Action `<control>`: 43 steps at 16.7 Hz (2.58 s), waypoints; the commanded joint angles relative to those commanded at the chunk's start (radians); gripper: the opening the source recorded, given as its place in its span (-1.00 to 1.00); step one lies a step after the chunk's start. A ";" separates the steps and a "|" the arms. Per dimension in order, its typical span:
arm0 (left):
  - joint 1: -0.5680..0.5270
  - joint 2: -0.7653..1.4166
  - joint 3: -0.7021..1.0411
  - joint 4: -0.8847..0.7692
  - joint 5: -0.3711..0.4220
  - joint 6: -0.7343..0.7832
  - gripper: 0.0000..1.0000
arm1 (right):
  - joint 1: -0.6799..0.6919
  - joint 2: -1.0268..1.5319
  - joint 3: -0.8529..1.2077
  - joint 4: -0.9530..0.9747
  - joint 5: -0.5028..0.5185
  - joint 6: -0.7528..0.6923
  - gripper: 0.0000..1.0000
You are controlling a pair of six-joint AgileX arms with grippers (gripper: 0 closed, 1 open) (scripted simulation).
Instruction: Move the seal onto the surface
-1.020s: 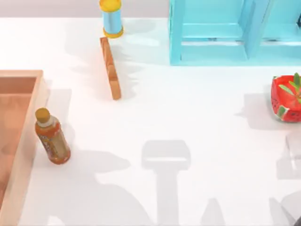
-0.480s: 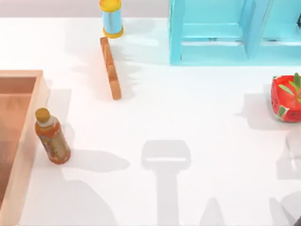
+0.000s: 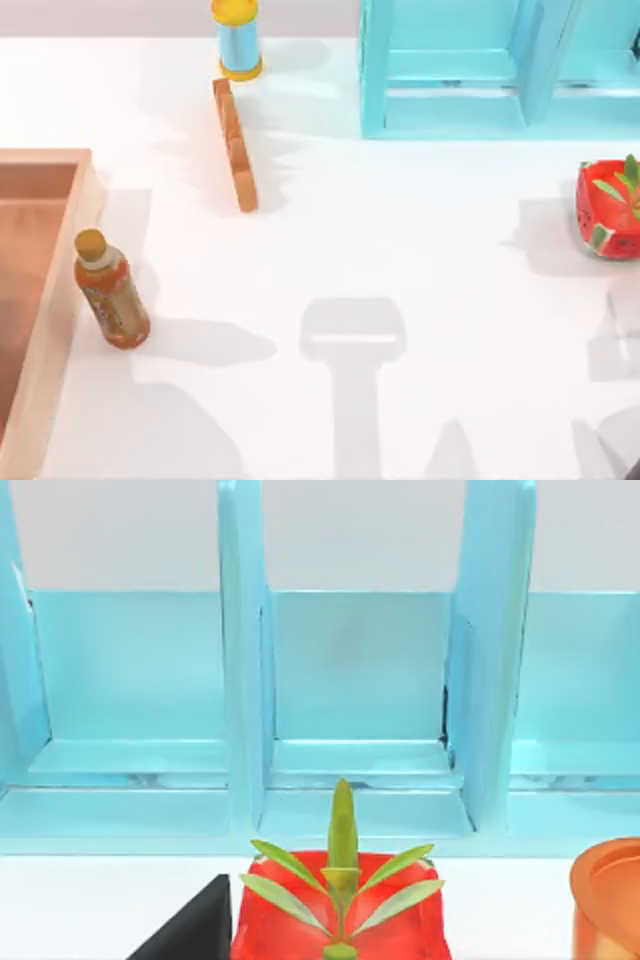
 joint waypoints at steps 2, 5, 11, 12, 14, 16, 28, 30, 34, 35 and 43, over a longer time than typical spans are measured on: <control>0.000 0.000 0.000 0.000 0.000 0.000 -0.06 | 0.000 0.000 0.000 0.000 0.000 0.000 1.00; 0.000 0.000 0.000 0.000 0.000 0.000 -0.51 | 0.000 0.000 0.000 0.000 0.000 0.000 1.00; 0.000 0.000 0.000 0.000 0.000 0.000 -1.00 | 0.000 0.000 0.000 0.000 0.000 0.000 1.00; 0.000 0.000 0.000 0.000 0.000 0.000 -1.00 | 0.000 0.000 0.000 0.000 0.000 0.000 1.00; 0.000 0.000 0.000 0.000 0.000 0.000 -1.00 | 0.000 0.000 0.000 0.000 0.000 0.000 1.00; 0.000 0.000 0.000 0.000 0.000 0.000 -1.00 | 0.000 0.000 0.000 0.000 0.000 0.000 1.00; -0.188 -0.222 0.294 -0.388 0.116 -0.211 -1.00 | 0.000 0.000 0.000 0.000 0.000 0.000 1.00; -0.281 -0.235 0.347 -0.471 0.102 -0.300 -1.00 | 0.000 0.000 0.000 0.000 0.000 0.000 1.00; -0.473 -0.214 0.408 -0.577 0.039 -0.472 -1.00 | 0.000 0.000 0.000 0.000 0.000 0.000 1.00; -0.506 -0.204 0.413 -0.590 0.023 -0.506 -1.00 | 0.000 0.000 0.000 0.000 0.000 0.000 1.00; -0.554 -0.185 0.418 -0.613 0.001 -0.549 -1.00 | 0.000 0.000 0.000 0.000 0.000 0.000 1.00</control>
